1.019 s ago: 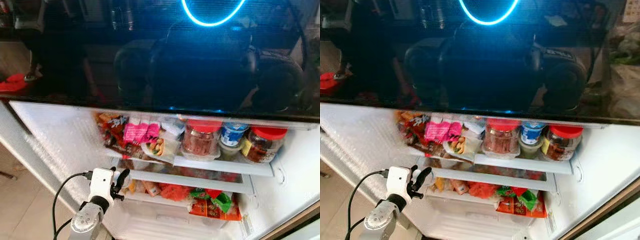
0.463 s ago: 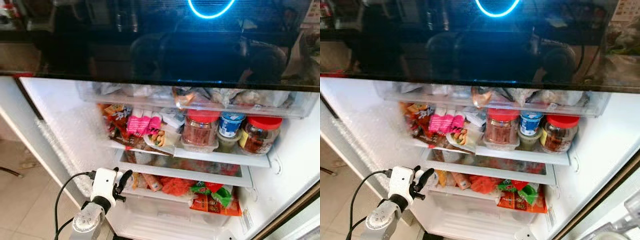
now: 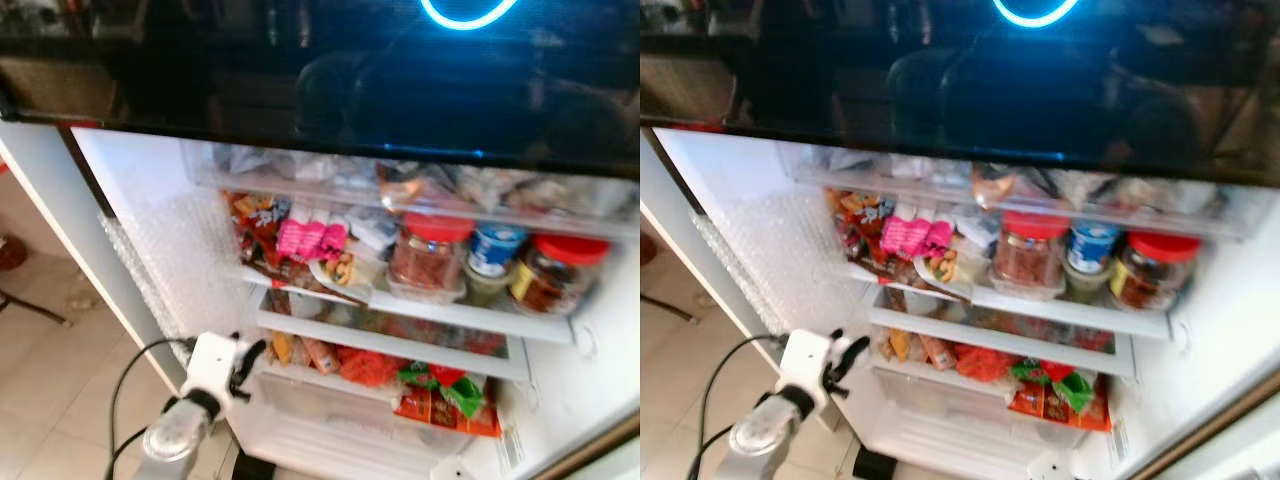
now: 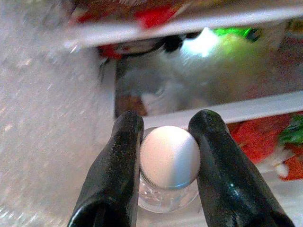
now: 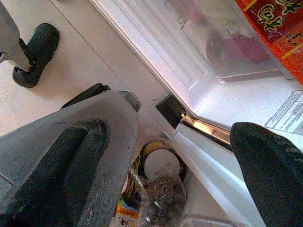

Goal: Restocking fridge

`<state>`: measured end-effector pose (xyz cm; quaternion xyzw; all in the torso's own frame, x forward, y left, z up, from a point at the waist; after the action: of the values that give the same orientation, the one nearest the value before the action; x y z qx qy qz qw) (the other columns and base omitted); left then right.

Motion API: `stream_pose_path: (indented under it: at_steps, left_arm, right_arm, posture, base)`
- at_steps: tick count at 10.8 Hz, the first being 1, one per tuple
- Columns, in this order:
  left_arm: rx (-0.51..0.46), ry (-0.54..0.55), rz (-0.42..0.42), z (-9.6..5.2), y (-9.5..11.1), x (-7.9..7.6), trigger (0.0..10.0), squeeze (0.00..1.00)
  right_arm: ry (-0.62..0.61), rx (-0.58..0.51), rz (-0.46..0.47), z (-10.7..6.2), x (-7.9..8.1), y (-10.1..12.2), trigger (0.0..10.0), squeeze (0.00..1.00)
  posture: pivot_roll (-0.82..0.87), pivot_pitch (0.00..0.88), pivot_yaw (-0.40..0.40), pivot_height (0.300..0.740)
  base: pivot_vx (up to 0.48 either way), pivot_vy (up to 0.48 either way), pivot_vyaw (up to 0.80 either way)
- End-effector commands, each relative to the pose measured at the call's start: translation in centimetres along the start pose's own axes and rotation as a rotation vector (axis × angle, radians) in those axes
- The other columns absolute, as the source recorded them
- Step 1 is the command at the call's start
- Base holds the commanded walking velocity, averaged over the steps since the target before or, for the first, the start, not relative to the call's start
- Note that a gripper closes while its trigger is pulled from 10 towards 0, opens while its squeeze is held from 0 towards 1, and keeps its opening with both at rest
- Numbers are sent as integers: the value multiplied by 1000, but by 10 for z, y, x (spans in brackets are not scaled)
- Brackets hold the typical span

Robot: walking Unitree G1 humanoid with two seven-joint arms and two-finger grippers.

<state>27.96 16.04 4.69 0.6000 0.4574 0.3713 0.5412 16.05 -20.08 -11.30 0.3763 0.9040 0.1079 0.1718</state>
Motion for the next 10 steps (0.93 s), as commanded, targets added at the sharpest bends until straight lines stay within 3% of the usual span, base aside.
stream_pose_path:
  at_steps: [1,4,8,10]
  left_arm:
    - [-6,-10,23,1,3,-1,10000,0]
    - [-7,-29,47,3,6,-3,10000,0]
    - [-5,-36,58,3,6,-4,10000,0]
    - [-7,-43,68,3,6,-5,10000,0]
  right_arm:
    - [32,33,7,0,11,-9,10000,0]
    - [29,52,19,0,11,-11,10000,0]
    - [52,26,53,0,14,-9,10000,0]
    - [43,33,53,0,13,-10,10000,0]
  posture:
    - [-26,0,16,675]
    - [-26,0,16,675]
    - [-26,0,16,627]
    - [-28,0,16,627]
  base:
    - [0,0,0]
    - [0,0,0]
    - [0,0,0]
    - [0,0,0]
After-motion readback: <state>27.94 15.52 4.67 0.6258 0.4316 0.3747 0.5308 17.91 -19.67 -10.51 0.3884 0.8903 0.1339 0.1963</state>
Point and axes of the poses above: a point about 5 cm out from each wrist's last joint towards the gripper, its own z axis pointing out of the wrist towards the gripper, its own y axis along the axis of the wrist's last joint, x = y × z, the point moved 2 cm from there along z, pointing out of the wrist towards the gripper, and after that the axes turned 12 degrees about -z, right-handed, at the moved point
